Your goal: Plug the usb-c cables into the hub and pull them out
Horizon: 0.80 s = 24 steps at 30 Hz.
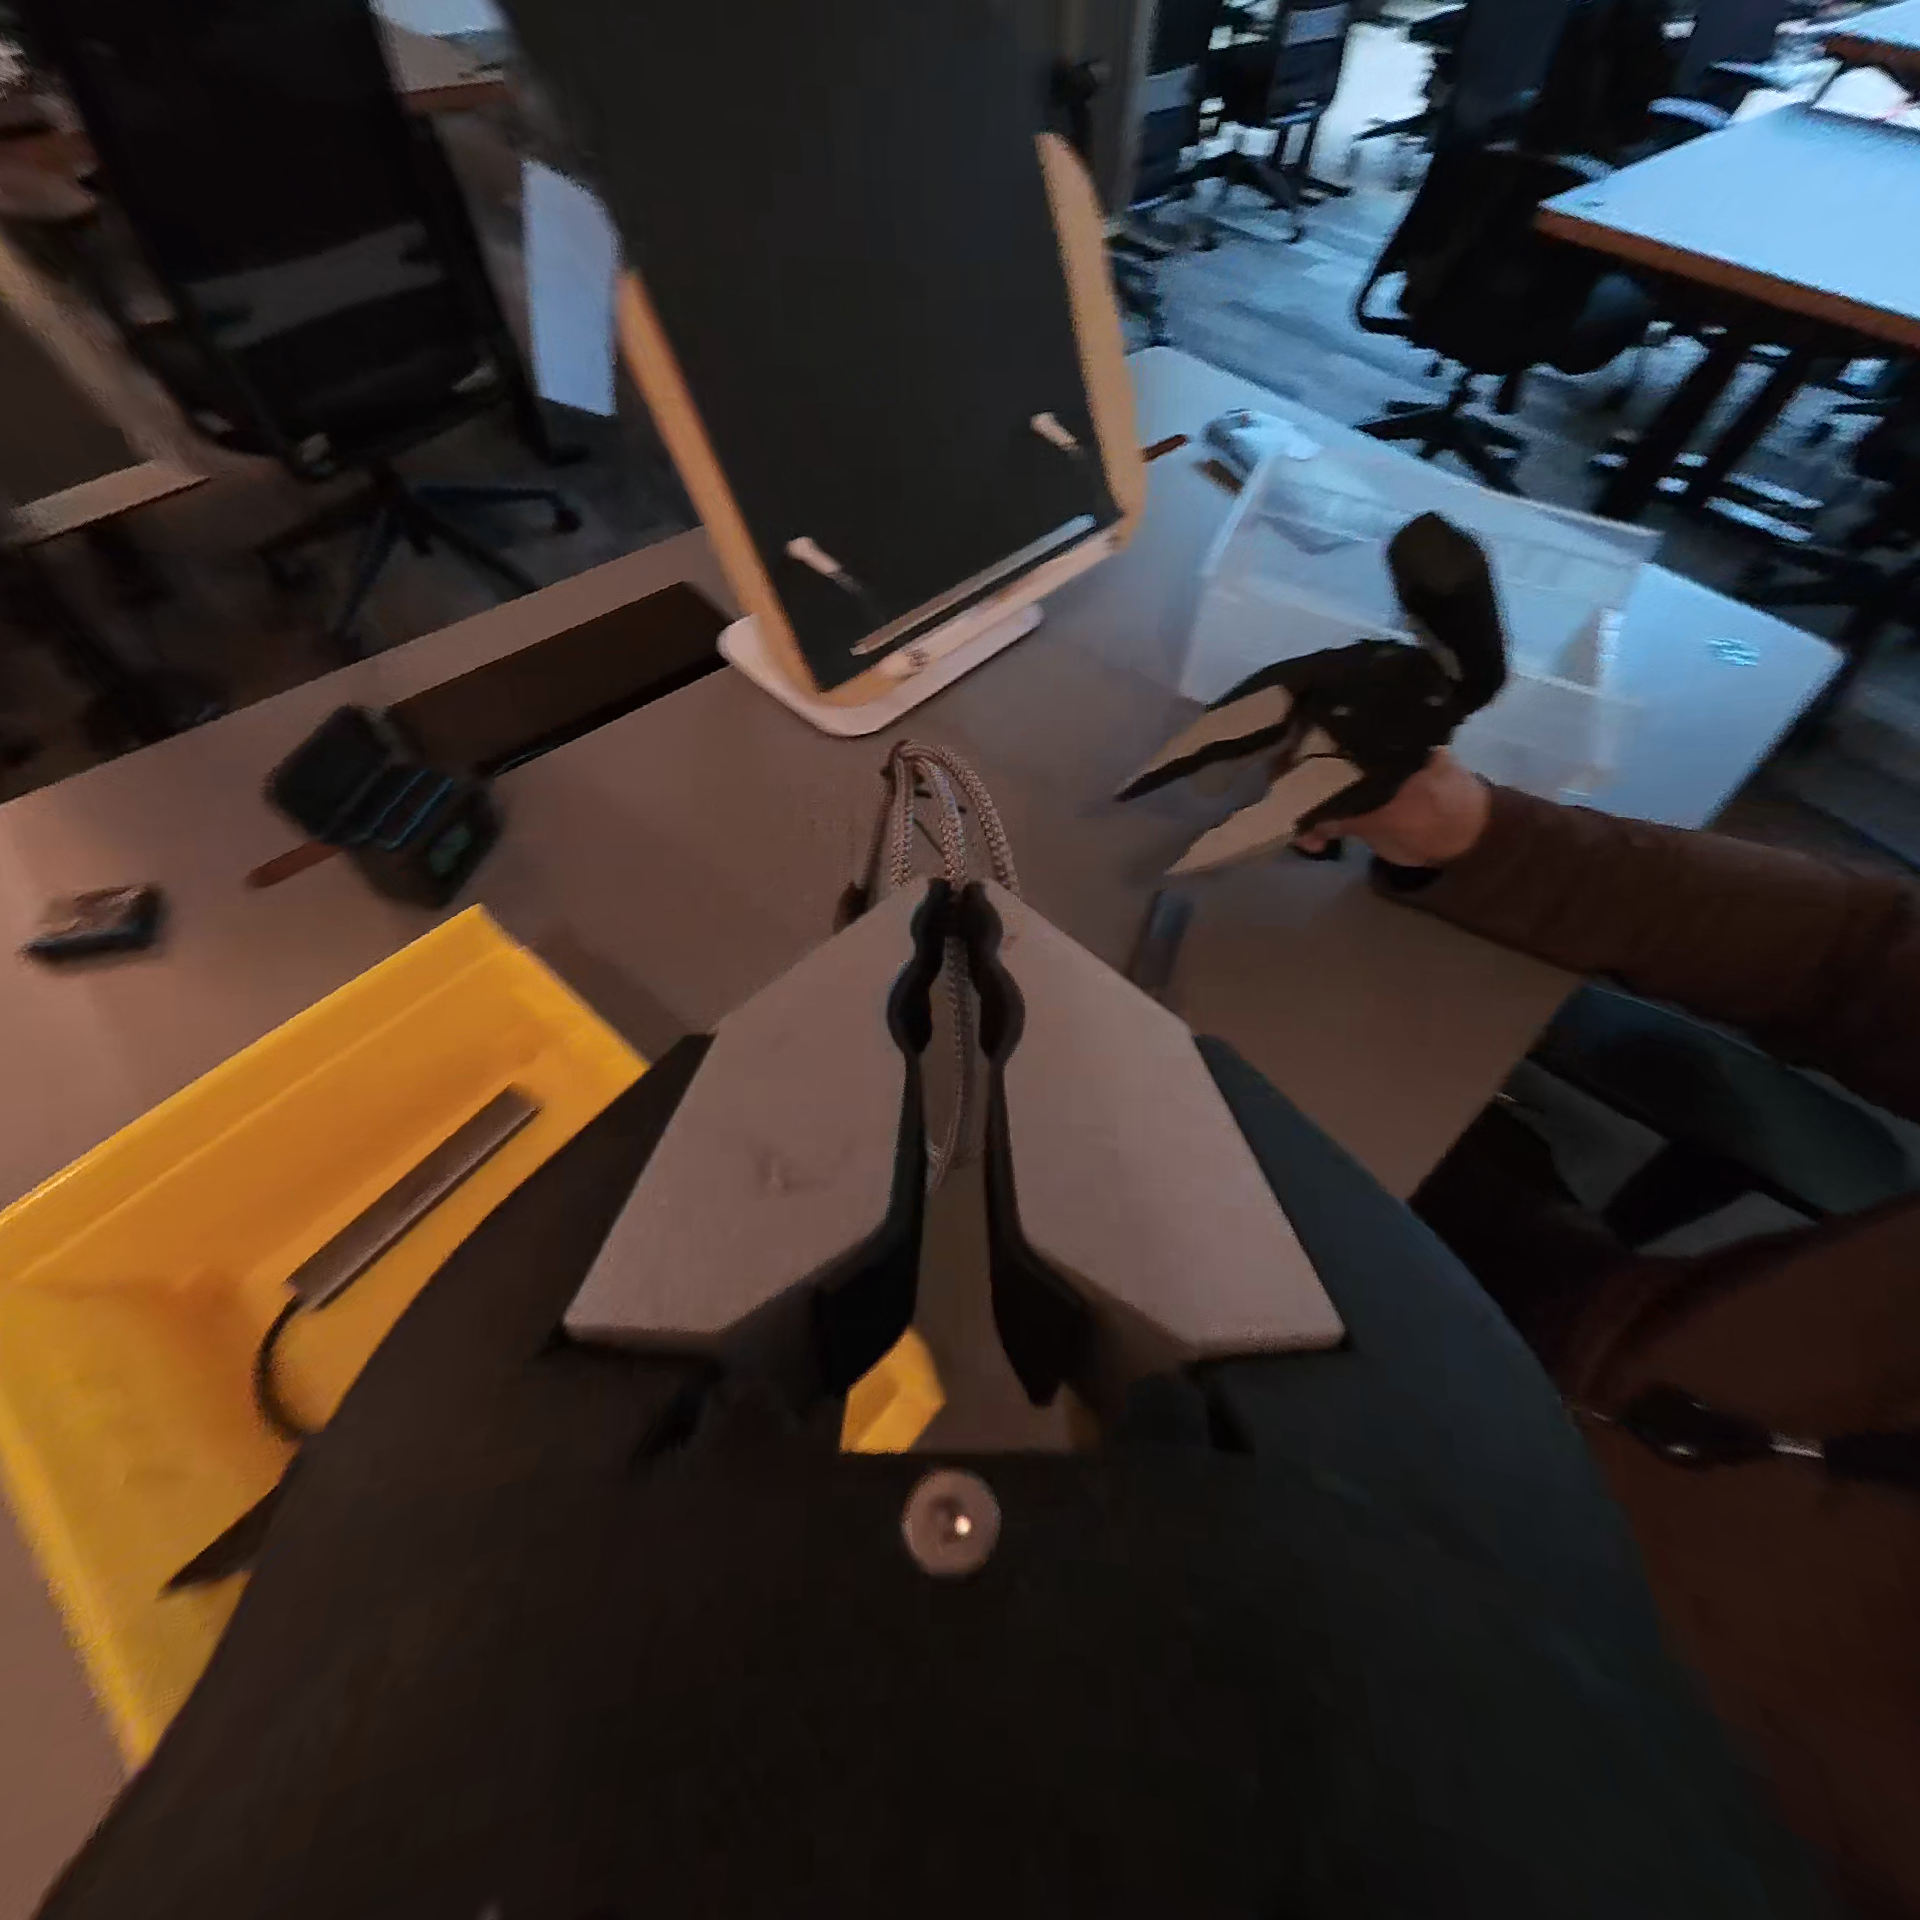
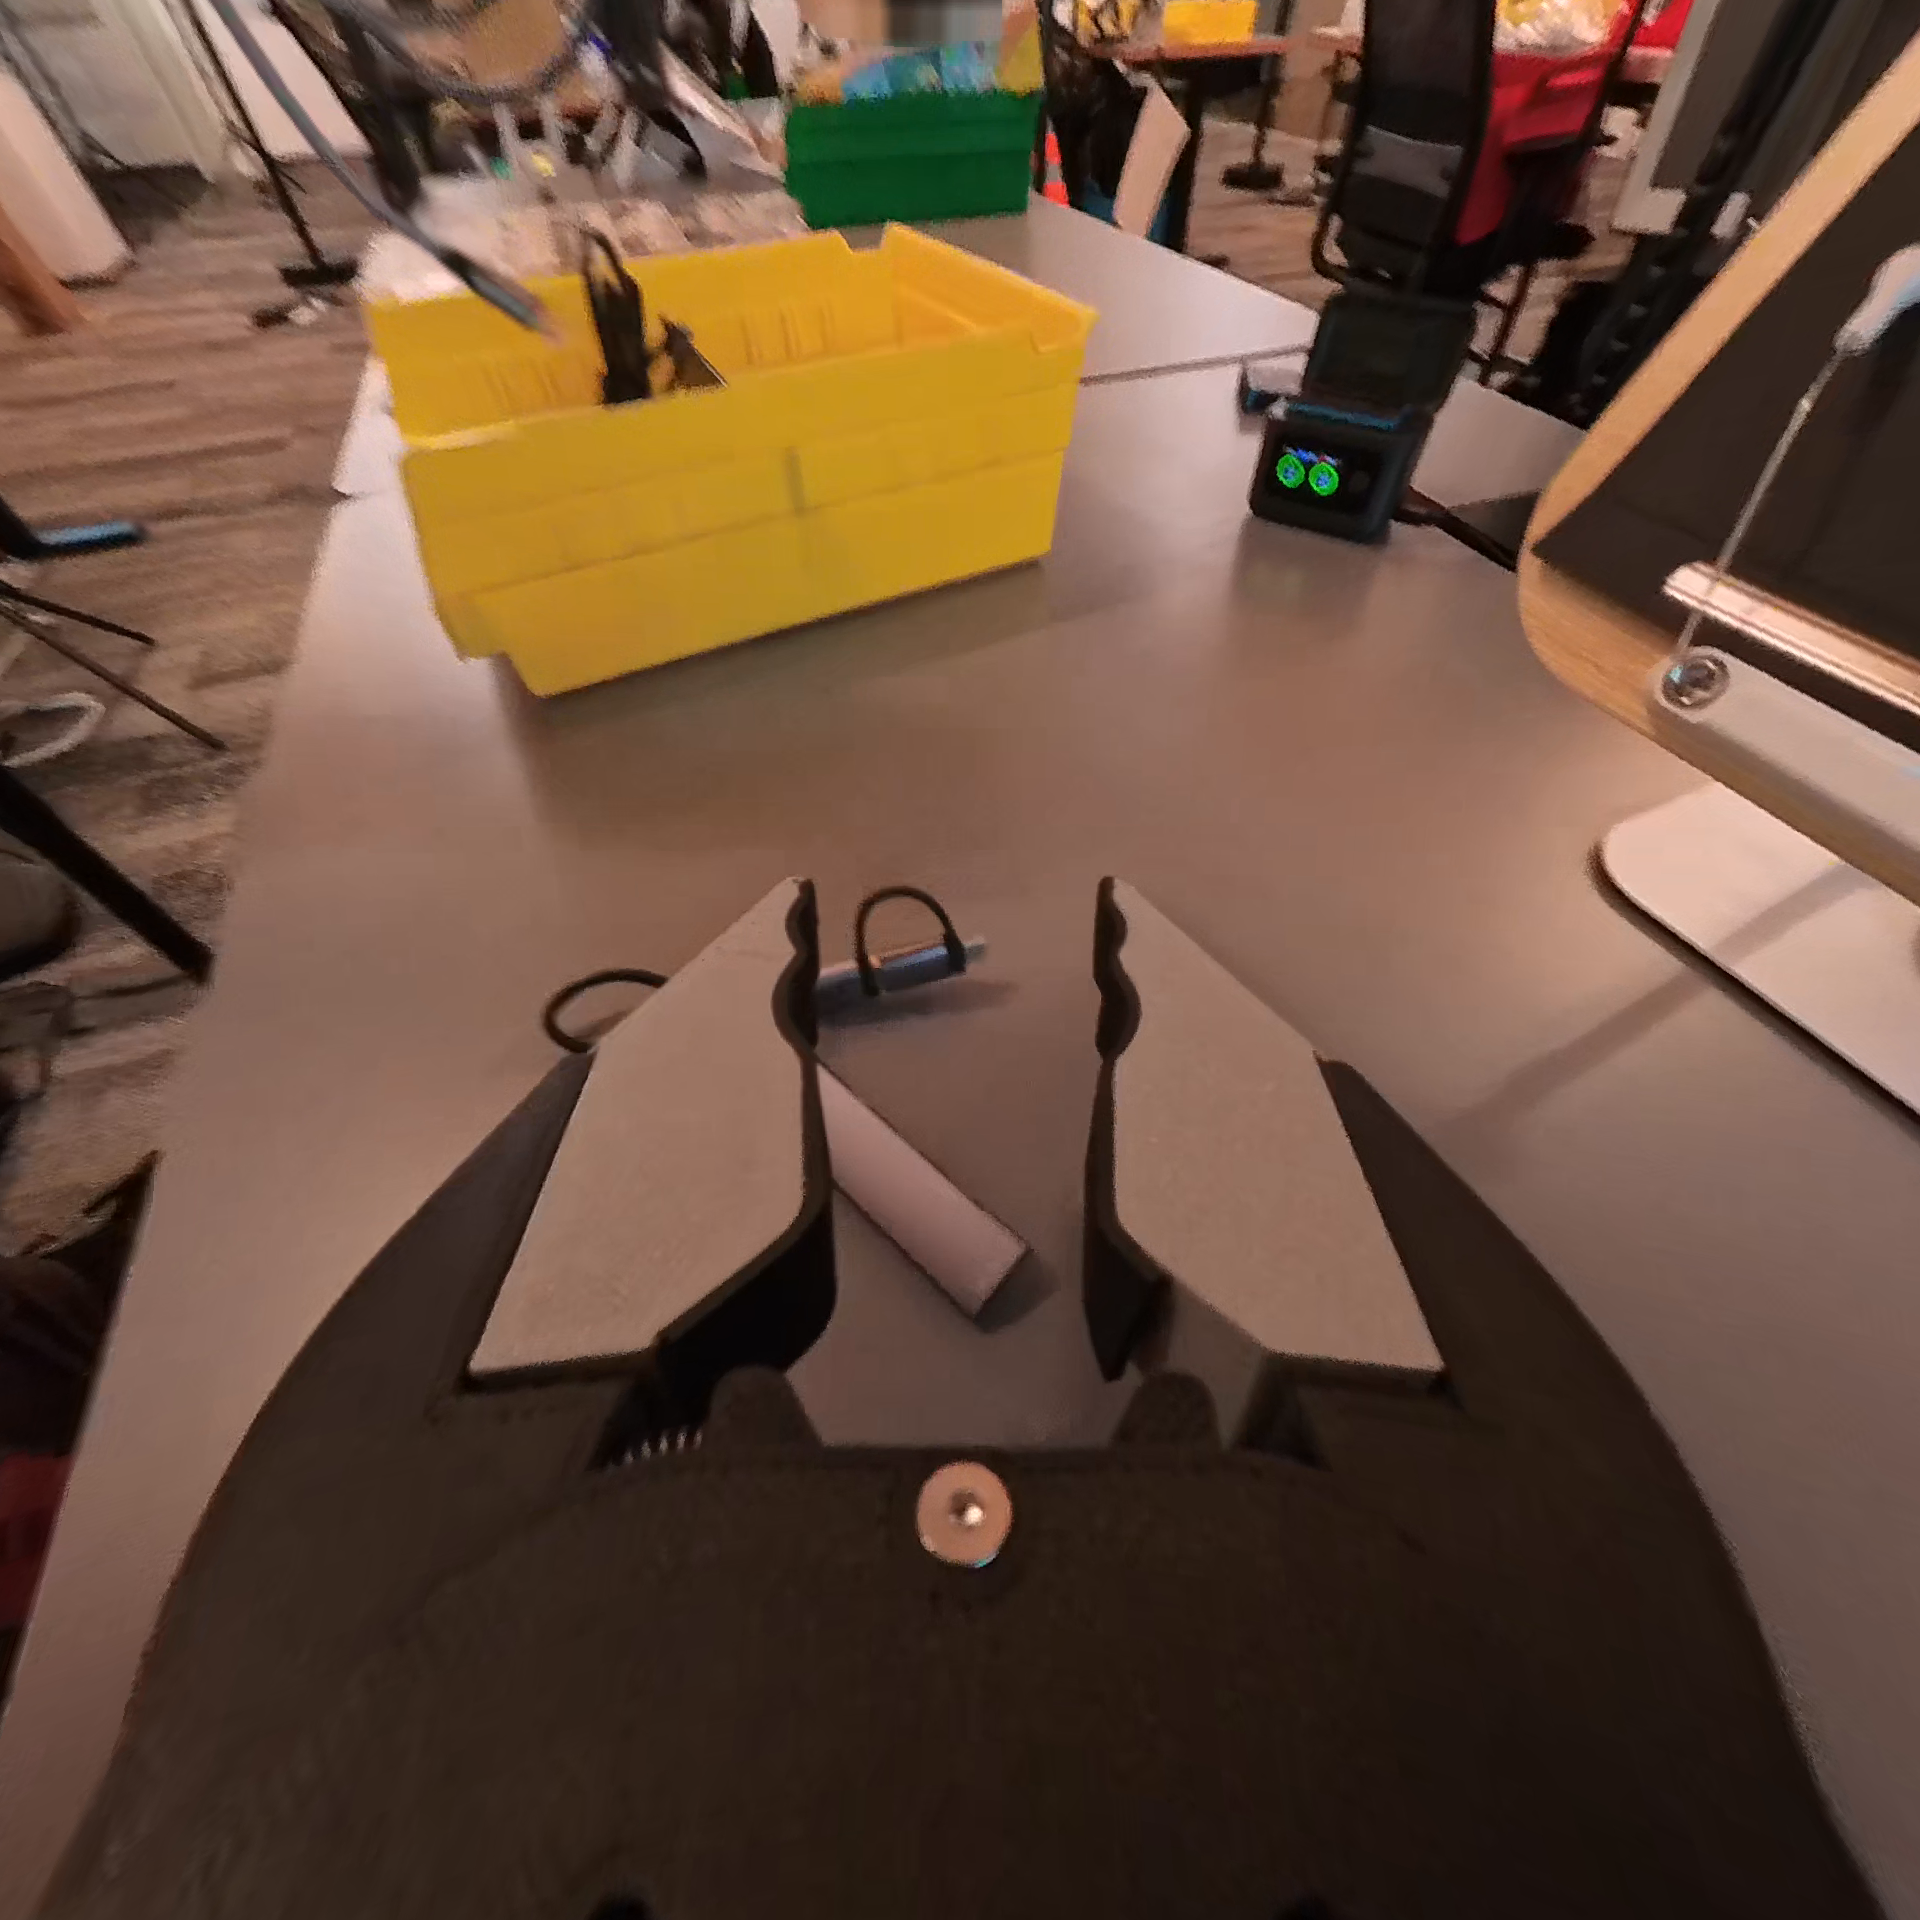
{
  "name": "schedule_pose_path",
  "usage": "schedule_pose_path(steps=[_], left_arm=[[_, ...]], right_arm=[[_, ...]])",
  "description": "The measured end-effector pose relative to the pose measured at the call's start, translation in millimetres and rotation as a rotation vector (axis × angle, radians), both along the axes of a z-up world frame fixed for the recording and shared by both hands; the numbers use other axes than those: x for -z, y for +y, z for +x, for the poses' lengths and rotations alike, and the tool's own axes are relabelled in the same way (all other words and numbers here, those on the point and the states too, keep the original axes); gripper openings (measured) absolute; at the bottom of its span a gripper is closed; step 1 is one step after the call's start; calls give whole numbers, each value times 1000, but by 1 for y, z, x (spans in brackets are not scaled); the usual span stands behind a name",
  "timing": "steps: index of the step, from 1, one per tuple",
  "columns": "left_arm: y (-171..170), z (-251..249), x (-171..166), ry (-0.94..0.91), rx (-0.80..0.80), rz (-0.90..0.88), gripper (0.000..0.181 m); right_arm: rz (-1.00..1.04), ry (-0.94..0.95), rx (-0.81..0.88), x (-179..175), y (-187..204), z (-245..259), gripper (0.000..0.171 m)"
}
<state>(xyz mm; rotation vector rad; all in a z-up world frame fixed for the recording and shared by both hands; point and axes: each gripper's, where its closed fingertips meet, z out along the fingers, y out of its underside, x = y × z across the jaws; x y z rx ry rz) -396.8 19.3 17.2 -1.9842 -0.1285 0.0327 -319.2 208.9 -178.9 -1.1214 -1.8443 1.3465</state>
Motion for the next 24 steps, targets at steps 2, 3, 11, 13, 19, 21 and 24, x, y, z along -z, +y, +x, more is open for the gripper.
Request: schedule_pose_path(steps=[2,3,11,13,19,21,24], left_arm=[[17,26,2,-14,89,-6,1],[26,39,7,-20,136,-16,1],[103,123,89,-56,521,-140,1],[122,134,104,-21,570,-122,2],[169,110,124,20,480,-20,1],[179,92,141,-6,432,-30,18],[192,65,177,-44,366,-70,29]], right_arm=[[-62,31,-52,-11,-7,5,54],[-95,46,-79,-17,-11,7,56],[-361,166,-343,-64,-43,39,91],[-365,167,-416,-68,-52,49,60],[-55,274,-89,-71,-5,35,2],[103,412,181,-90,35,34,2],[292,497,397,-108,66,44,2]])
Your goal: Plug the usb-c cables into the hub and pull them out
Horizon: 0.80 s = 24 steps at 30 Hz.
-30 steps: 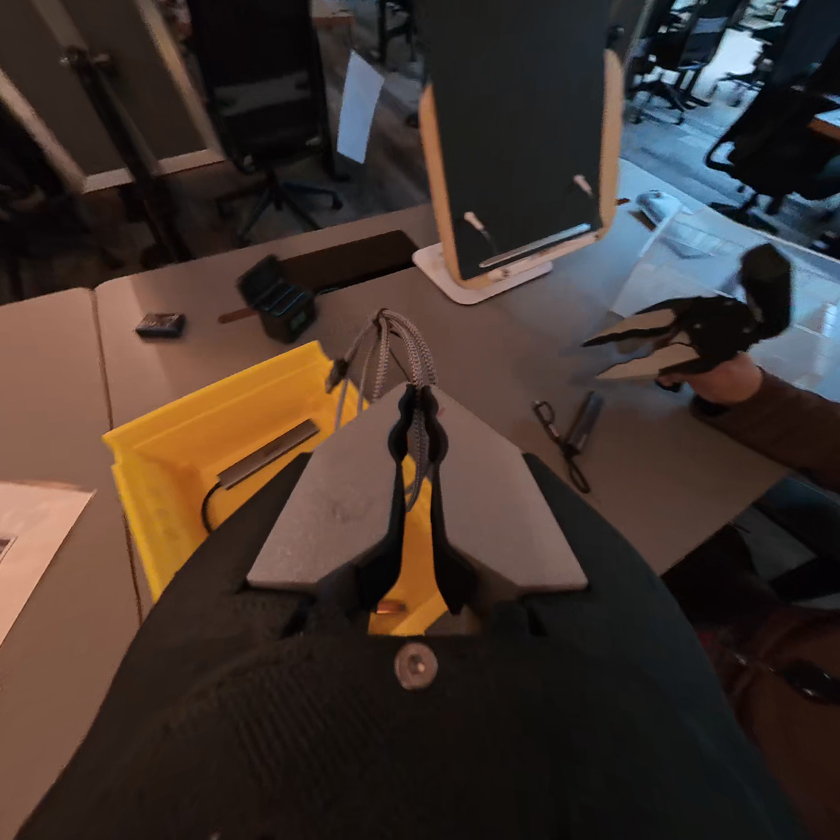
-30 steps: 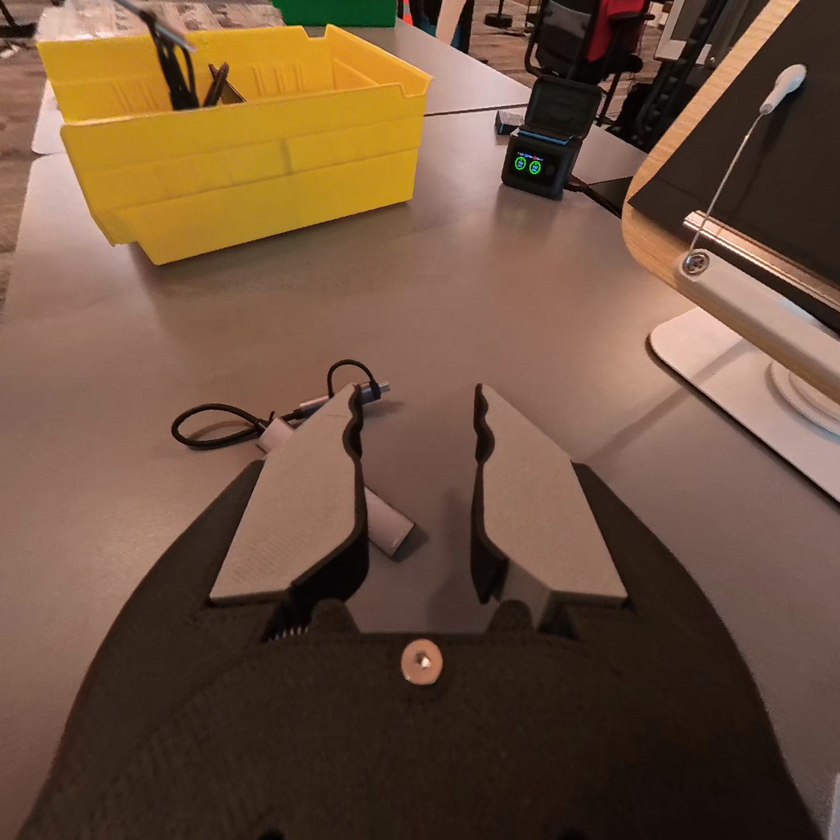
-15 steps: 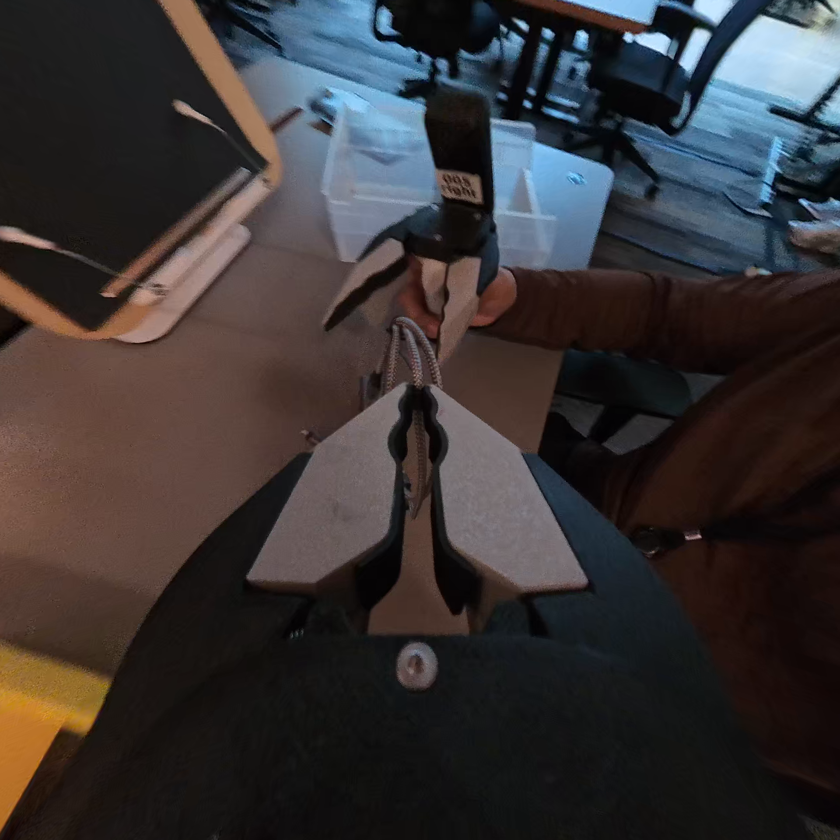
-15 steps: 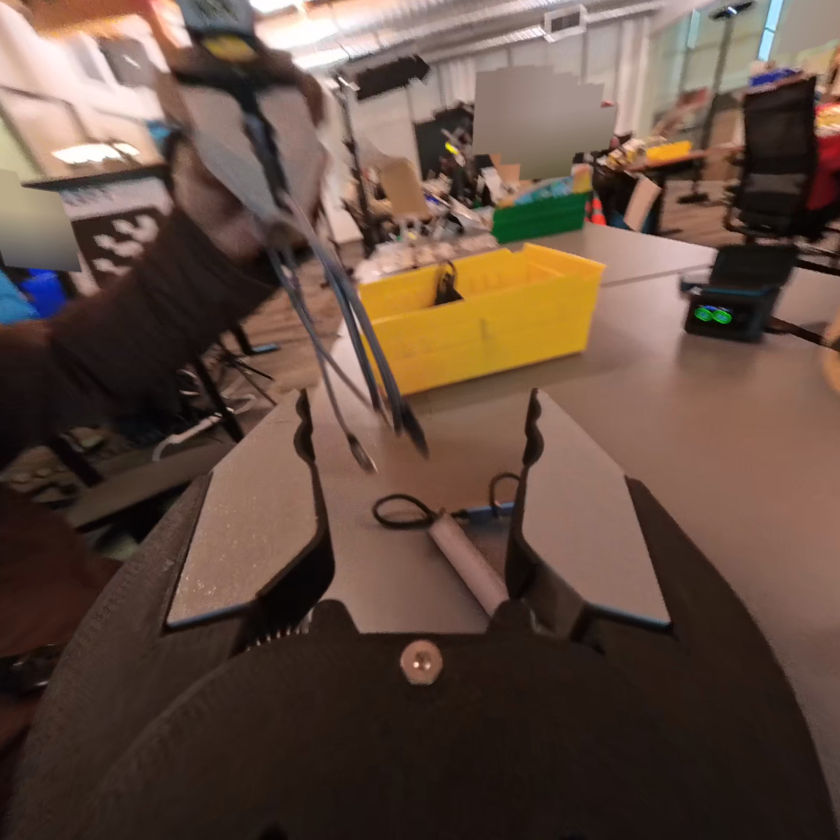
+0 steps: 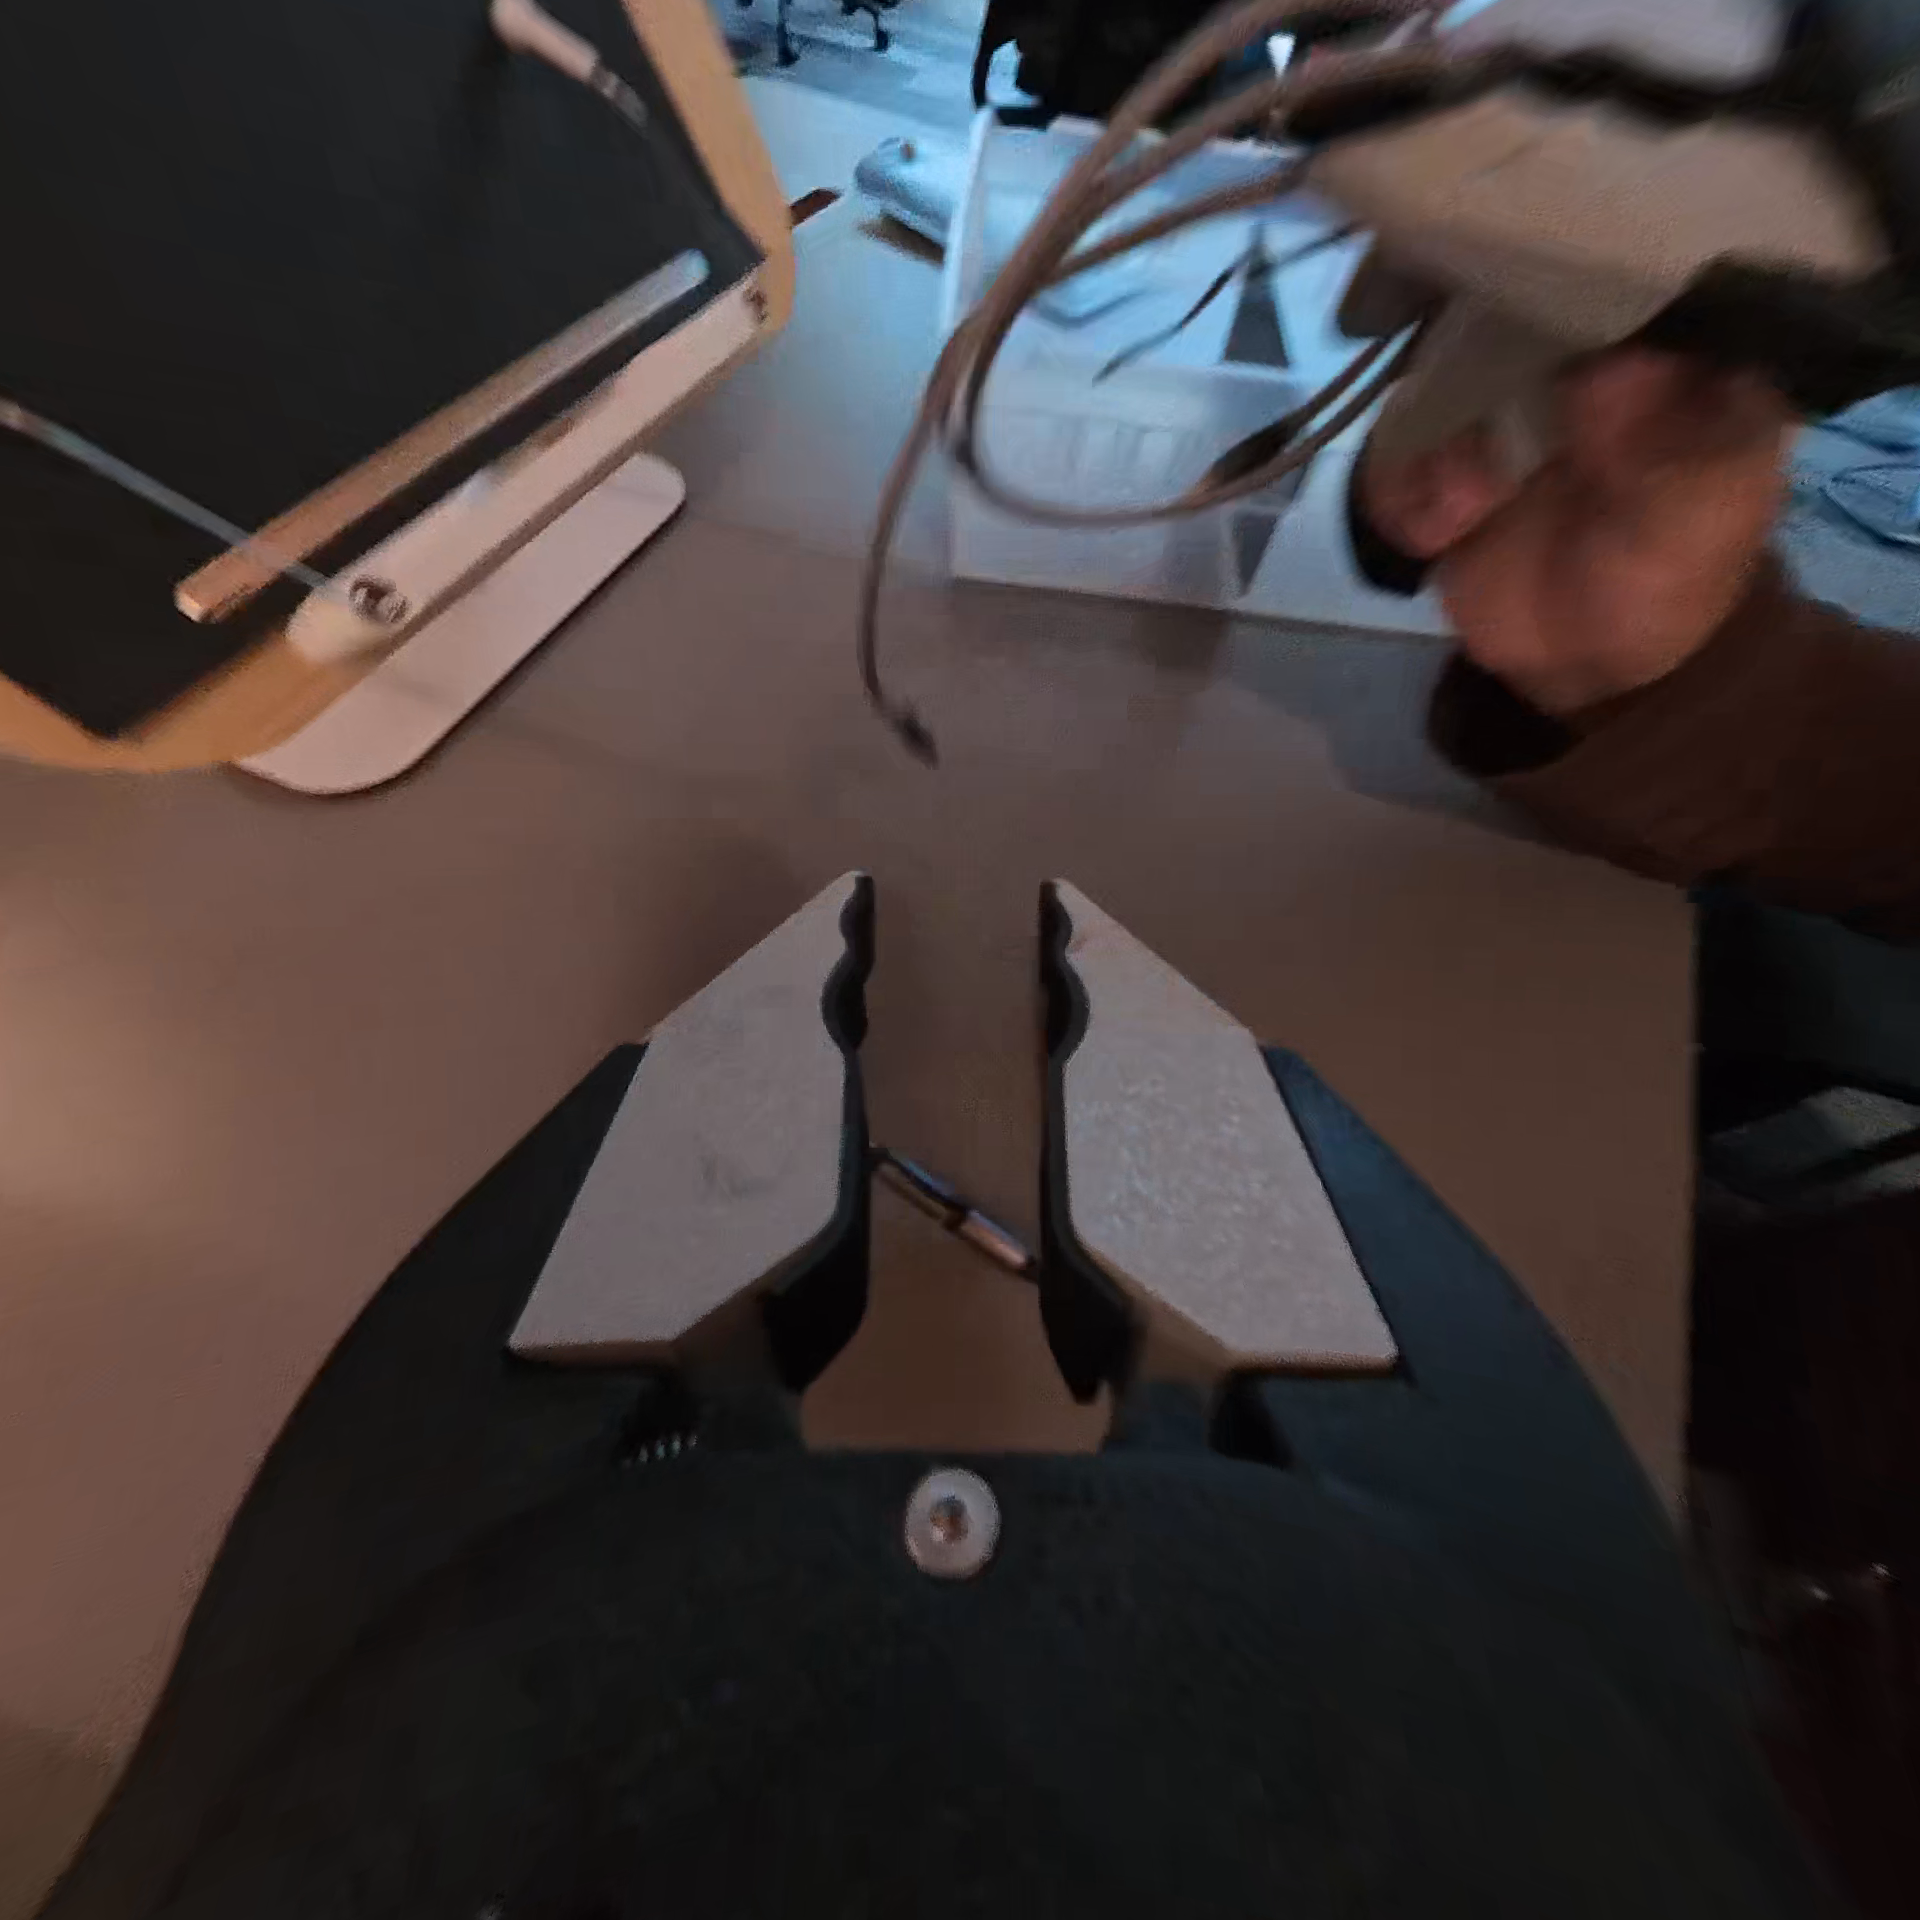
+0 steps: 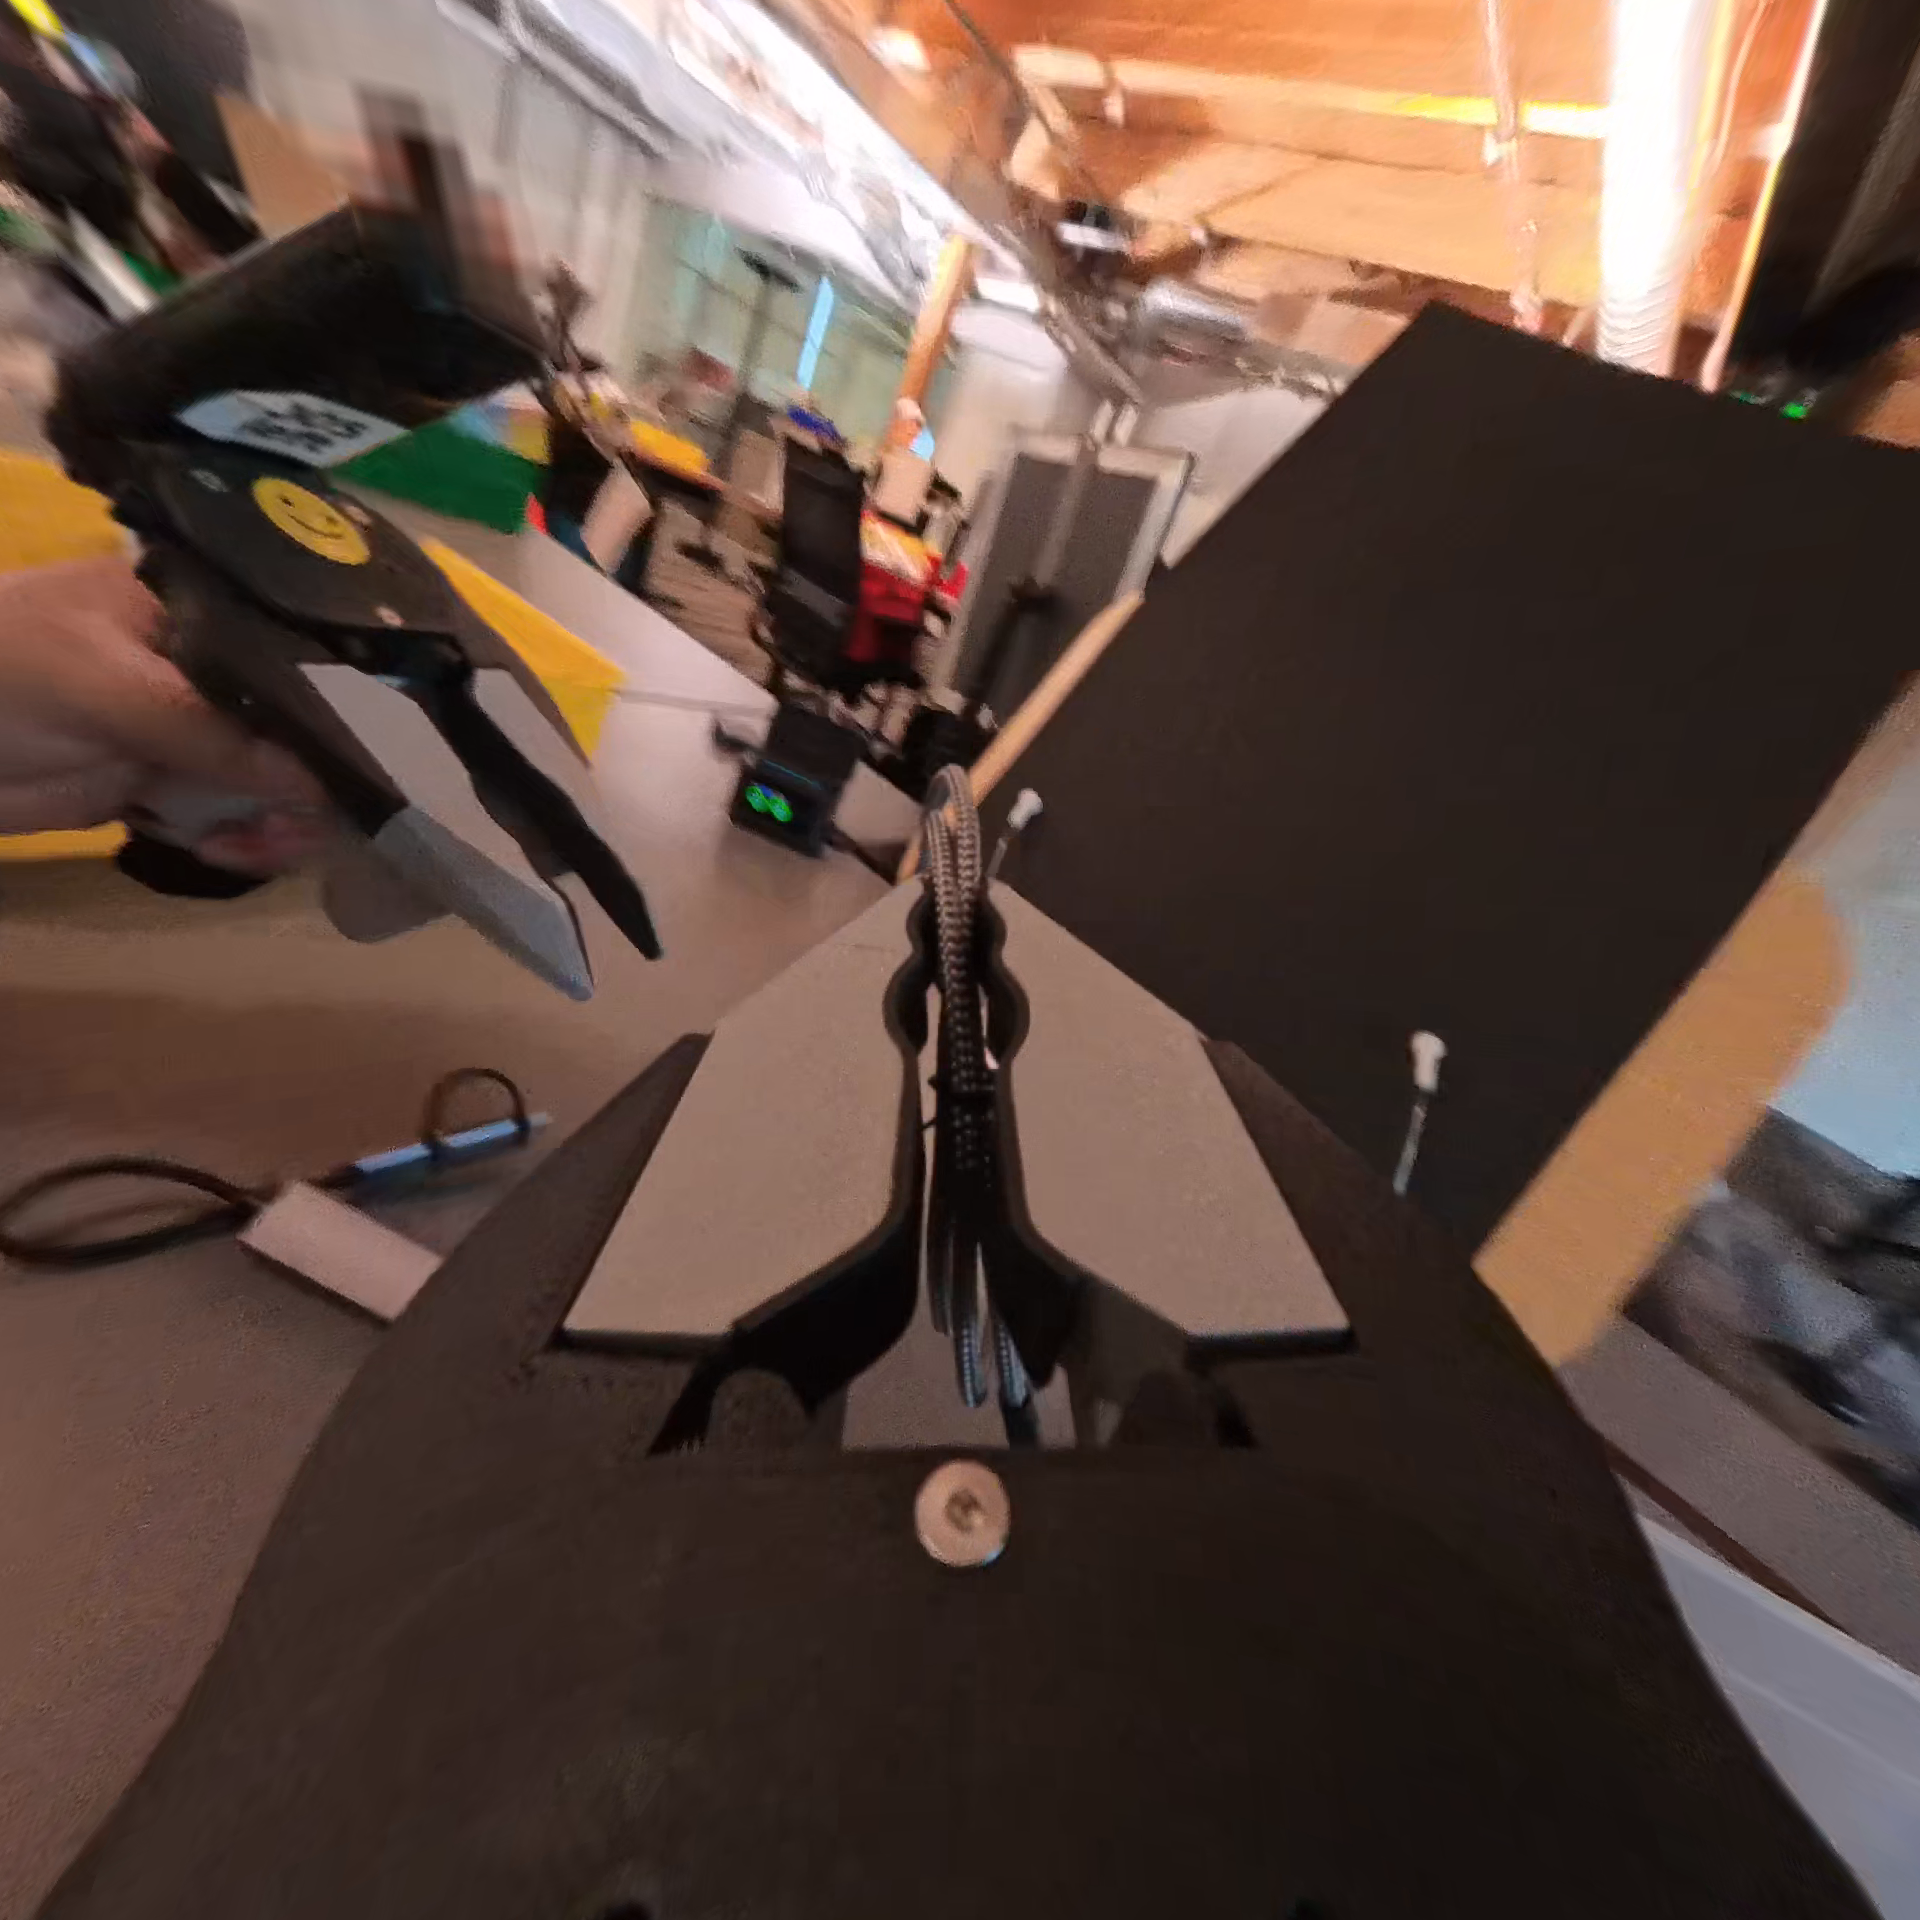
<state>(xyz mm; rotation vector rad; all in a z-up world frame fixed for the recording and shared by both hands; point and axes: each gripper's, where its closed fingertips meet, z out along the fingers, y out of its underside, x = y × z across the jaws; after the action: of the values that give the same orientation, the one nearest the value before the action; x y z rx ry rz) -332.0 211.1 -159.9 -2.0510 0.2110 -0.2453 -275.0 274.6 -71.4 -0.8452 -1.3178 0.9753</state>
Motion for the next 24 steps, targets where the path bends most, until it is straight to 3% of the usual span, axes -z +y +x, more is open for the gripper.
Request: schedule_pose_path(steps=[3,5,6,8,11,16,19,21,22,24], left_arm=[[9,-34,34,32,-107,19,25],[9,-44,44,-6,-151,56,7],[9,-40,40,-44,-130,63,12],[8,-34,32,-44,-105,139,9],[8,-42,56,27,-123,29,25],[8,-53,67,-2,-171,-14,38],[6,-61,65,62,-202,-1,36],[4,-66,65,89,-220,1,34],[3,-69,65,96,-231,0,33],[2,-74,68,103,-251,-13,33]], right_arm=[[79,-164,113,26,14,-11,3],[114,-354,180,61,27,-21,2],[114,-461,197,80,31,-23,2],[102,-602,162,109,28,-25,3],[42,-744,-6,138,2,-25,16],[-162,-724,-280,121,-40,-19,53],[-178,-617,-432,97,-57,-11,53],[-181,-622,-536,95,-71,-2,26],[-178,-660,-592,101,-79,3,23],[-145,-721,-612,116,-85,4,36]])
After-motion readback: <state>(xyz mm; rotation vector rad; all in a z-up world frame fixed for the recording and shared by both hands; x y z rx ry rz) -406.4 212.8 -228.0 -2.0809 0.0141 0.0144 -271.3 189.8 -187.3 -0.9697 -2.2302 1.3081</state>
